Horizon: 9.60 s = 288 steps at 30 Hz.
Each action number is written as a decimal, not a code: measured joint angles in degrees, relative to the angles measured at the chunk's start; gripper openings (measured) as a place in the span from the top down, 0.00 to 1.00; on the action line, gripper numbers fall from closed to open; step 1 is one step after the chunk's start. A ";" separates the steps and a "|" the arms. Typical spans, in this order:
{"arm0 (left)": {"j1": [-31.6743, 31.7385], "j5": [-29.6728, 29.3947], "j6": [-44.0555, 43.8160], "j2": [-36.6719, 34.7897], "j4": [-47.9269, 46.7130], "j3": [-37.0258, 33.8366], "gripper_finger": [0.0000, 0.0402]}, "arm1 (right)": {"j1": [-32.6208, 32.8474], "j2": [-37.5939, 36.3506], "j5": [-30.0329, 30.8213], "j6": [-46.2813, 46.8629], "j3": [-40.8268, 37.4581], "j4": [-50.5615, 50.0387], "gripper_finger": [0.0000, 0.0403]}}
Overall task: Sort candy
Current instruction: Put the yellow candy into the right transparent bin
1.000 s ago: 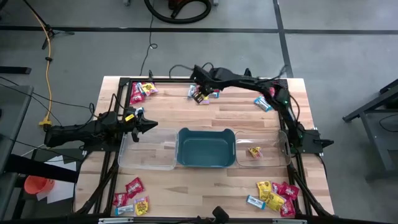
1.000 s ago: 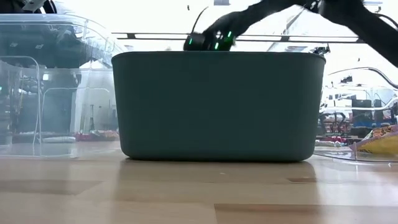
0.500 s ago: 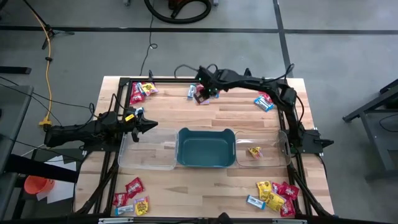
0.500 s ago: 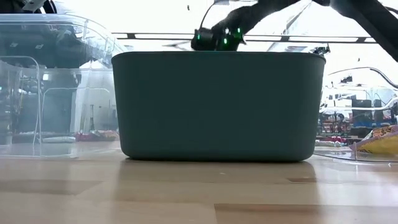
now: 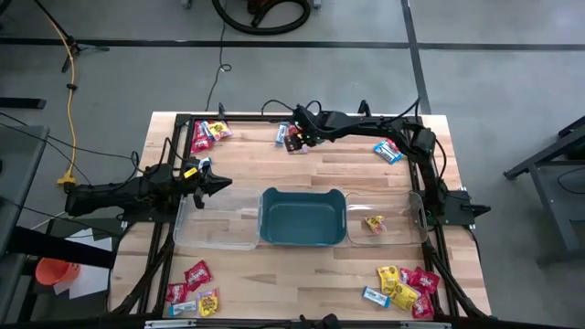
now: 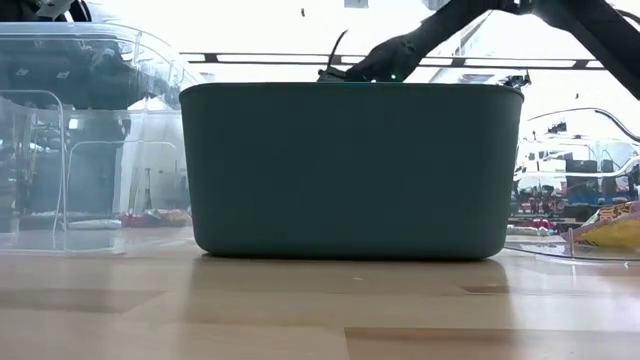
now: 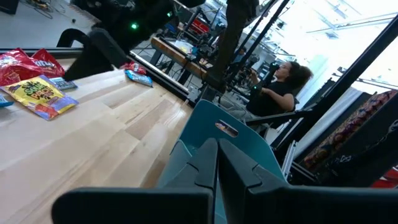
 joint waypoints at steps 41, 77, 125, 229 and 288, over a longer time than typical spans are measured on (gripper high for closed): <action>0.00 0.00 0.01 0.00 0.00 -0.02 1.00 | 5.18 -4.46 1.55 -22.36 25.27 -36.49 0.98; 0.00 0.02 0.00 0.00 0.00 -0.01 1.00 | 52.15 -65.28 -7.94 20.01 -44.92 -26.72 0.75; -3.52 1.72 6.99 38.80 -15.66 43.62 0.53 | 54.96 -51.88 -27.56 32.35 -29.05 -21.52 0.47; -4.11 1.02 2.49 45.05 -9.79 43.76 0.51 | 72.87 -44.79 9.83 39.92 -22.39 -30.22 0.99; 32.28 -22.41 8.86 75.86 -50.35 56.32 0.51 | 10.25 -53.65 -13.08 7.62 -45.82 28.13 0.48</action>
